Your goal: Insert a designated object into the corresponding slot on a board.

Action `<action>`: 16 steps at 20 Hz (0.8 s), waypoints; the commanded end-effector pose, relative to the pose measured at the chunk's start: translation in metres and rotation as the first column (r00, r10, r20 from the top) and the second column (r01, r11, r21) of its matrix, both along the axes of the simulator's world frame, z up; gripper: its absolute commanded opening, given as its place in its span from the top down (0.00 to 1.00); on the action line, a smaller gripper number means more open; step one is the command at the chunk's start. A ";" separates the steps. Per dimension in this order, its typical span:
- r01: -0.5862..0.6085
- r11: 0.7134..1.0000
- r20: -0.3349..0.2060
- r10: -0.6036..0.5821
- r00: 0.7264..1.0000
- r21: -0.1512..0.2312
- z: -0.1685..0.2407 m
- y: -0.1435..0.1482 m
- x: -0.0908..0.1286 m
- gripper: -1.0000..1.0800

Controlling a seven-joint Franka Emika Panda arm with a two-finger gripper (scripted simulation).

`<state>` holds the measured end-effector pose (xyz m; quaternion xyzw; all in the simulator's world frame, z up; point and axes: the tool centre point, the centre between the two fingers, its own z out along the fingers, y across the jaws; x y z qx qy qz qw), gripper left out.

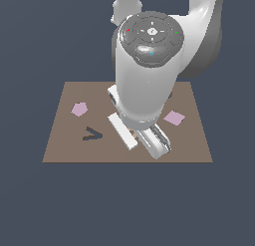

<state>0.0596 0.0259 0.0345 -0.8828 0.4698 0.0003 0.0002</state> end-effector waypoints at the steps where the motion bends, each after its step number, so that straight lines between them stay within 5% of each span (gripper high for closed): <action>1: 0.075 0.997 0.000 -0.075 0.997 0.000 0.001 -0.012 0.006 1.00; 7: 0.305 0.952 0.001 -0.305 0.952 0.000 0.003 -0.051 0.017 1.00; 16: 0.583 0.813 0.001 -0.583 0.813 0.001 0.005 -0.106 0.016 1.00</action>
